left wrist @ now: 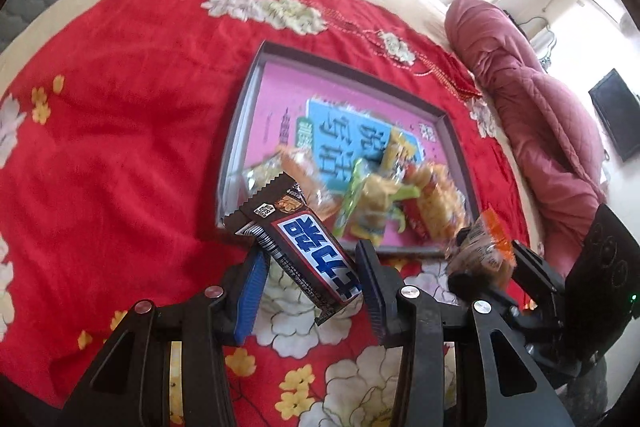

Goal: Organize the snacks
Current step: 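Carry the peanut packet into the tray with the right tool while the left tool carries the chocolate bar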

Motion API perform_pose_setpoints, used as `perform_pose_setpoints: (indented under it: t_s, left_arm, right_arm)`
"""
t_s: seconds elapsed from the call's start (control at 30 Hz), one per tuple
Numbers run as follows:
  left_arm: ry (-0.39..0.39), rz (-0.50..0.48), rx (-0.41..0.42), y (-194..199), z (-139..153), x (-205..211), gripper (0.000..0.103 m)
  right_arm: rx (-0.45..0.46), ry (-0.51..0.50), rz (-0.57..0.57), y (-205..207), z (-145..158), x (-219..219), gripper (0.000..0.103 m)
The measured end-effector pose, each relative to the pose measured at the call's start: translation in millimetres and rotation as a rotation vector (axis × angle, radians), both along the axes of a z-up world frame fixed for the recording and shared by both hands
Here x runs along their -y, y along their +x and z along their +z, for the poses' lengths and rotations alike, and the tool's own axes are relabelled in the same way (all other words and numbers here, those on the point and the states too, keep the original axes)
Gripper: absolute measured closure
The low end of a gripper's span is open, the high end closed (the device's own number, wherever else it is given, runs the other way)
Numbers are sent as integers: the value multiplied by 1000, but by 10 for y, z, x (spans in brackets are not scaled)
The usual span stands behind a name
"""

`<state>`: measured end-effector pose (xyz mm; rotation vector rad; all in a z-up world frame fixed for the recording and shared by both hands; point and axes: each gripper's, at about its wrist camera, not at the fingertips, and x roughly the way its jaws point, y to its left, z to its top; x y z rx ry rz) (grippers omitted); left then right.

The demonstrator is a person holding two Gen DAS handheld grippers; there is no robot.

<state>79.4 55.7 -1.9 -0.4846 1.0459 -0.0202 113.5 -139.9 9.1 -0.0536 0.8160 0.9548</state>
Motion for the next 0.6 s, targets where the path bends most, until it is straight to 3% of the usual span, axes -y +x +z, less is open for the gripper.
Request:
perform_pose_setpoints:
  t_s: [0.43, 0.6]
  left_arm:
    - [72, -32, 26, 347, 48, 137, 57]
    - [120, -53, 18, 451, -22, 198, 57]
  right_arm:
    - [-27, 30, -265, 435, 105, 627, 58]
    - [-26, -14, -319, 512, 41, 695, 58]
